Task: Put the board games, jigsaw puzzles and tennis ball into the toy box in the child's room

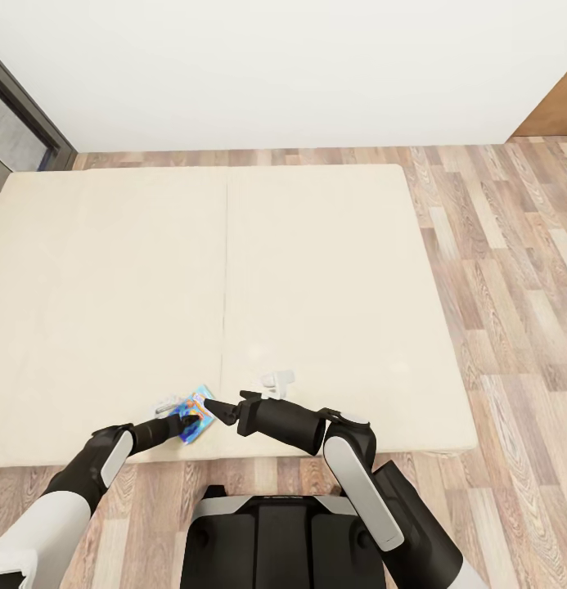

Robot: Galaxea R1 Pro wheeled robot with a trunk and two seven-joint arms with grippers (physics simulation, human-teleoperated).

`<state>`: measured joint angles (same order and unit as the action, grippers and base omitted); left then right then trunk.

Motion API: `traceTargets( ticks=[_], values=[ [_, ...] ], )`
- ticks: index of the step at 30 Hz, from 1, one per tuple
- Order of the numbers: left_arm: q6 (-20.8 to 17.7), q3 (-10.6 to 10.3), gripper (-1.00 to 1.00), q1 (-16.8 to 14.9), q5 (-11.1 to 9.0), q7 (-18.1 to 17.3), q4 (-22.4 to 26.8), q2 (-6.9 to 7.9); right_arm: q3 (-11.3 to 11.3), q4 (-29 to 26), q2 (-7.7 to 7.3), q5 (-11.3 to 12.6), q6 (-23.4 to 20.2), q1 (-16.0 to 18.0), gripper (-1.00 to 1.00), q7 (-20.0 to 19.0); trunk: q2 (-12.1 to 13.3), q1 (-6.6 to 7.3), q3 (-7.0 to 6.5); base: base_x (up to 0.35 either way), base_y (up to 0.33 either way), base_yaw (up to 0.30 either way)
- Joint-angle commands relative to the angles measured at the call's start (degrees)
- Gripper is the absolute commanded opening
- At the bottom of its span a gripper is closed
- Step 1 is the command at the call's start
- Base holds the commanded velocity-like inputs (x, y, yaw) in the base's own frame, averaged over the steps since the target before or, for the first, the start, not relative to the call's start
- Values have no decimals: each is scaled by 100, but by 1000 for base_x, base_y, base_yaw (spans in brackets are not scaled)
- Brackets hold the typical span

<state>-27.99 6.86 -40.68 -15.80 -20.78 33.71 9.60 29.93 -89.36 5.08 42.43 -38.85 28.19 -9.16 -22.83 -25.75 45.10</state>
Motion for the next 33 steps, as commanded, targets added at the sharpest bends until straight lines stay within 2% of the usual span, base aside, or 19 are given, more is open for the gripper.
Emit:
traceTargets(
  ticks=[1, 33],
  values=[
    [-46, 25, 100, -1, -30, -11, 4, -2, -5, -2, 2, -7, -26, 2, 100, -16, -9, -3, 6, 0, 0, 0],
    [4, 43, 100, -1, -6, 12, -16, -11, -2, -2, 2, -7, -26, 2, 100, -16, -9, -3, 6, 0, 0, 0]
  ],
)
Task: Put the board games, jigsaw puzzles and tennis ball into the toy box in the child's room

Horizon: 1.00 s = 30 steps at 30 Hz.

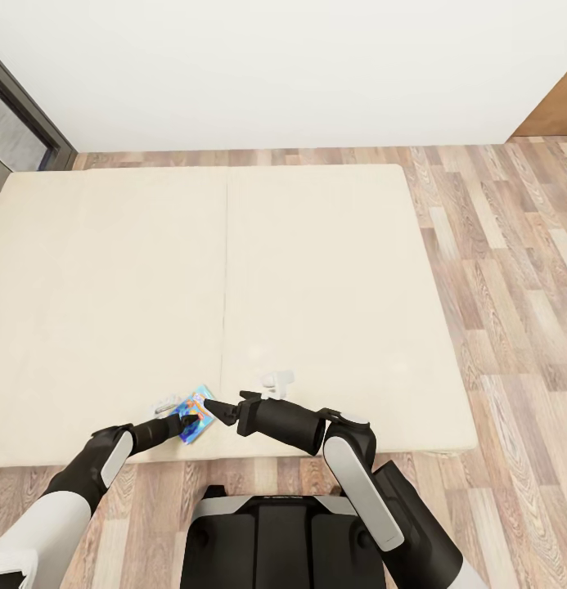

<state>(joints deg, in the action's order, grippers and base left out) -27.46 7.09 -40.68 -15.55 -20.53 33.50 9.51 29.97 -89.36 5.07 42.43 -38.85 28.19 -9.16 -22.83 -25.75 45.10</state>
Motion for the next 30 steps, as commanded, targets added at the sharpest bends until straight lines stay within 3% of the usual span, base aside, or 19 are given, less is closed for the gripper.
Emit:
traceTargets(
  ticks=[1, 30],
  values=[
    [-45, 20, 100, -1, -30, -12, -1, -2, -6, -2, 2, -6, -26, 2, 100, -16, -9, -3, 6, 0, 0, 0],
    [21, 16, 100, -2, -35, -15, -19, 7, -6, -2, -1, -1, -26, 2, 100, -16, -9, -3, 38, 0, 0, 0]
  ],
)
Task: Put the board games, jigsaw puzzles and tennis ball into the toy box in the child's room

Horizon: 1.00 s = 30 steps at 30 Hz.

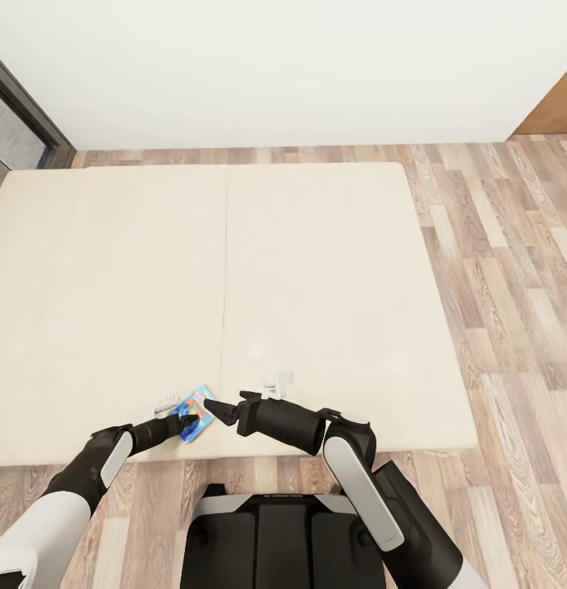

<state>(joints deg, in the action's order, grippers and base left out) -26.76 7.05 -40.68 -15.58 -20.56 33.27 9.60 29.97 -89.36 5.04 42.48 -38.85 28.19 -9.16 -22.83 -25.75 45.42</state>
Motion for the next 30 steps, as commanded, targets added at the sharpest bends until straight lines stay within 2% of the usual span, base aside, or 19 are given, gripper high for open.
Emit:
traceTargets(
  ticks=[1, 30],
  values=[
    [-49, 21, 100, -1, -32, -12, 4, -2, -6, -4, 1, -5, -26, 2, 100, -17, -9, -3, 11, 0, 0, 0],
    [-33, 15, 100, -3, -48, -19, 46, 23, -2, -7, 3, -3, -23, 2, 100, -18, -9, -3, 69, 0, 0, -16]
  ],
)
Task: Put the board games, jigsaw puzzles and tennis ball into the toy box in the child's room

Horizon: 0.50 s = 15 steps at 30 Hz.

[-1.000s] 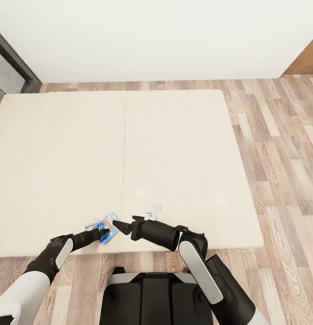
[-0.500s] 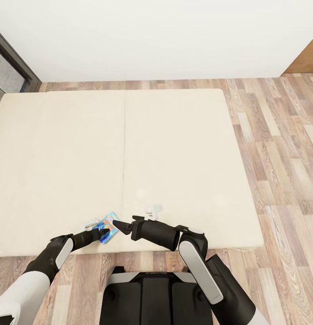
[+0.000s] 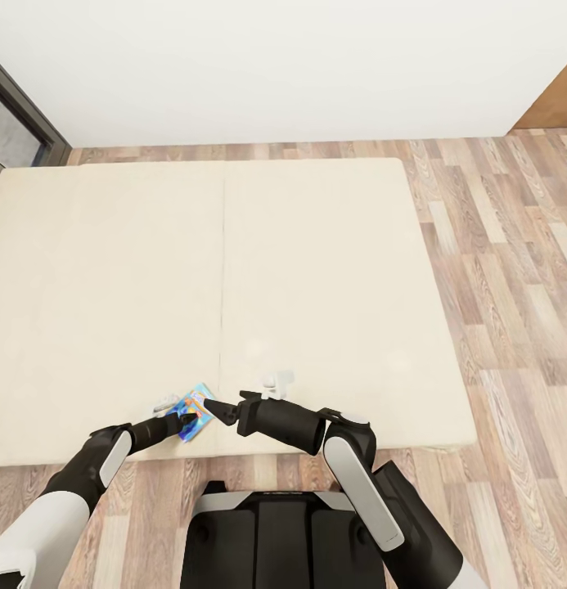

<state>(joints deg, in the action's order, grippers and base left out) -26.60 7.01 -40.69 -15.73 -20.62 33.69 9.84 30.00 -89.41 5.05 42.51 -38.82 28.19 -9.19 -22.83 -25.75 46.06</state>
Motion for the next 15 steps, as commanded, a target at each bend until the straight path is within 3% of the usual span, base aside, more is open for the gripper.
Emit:
traceTargets(
  ticks=[1, 15],
  values=[
    [-48, 20, 100, -1, -33, -13, 7, -1, -3, -3, 3, -6, -27, 2, 100, -15, -9, -3, 8, 0, 0, -21],
    [-47, 21, 100, -6, -35, -24, 94, 10, 13, 2, 13, -14, -21, 2, 100, -13, -9, -3, 13, 0, 0, -5]
  ],
)
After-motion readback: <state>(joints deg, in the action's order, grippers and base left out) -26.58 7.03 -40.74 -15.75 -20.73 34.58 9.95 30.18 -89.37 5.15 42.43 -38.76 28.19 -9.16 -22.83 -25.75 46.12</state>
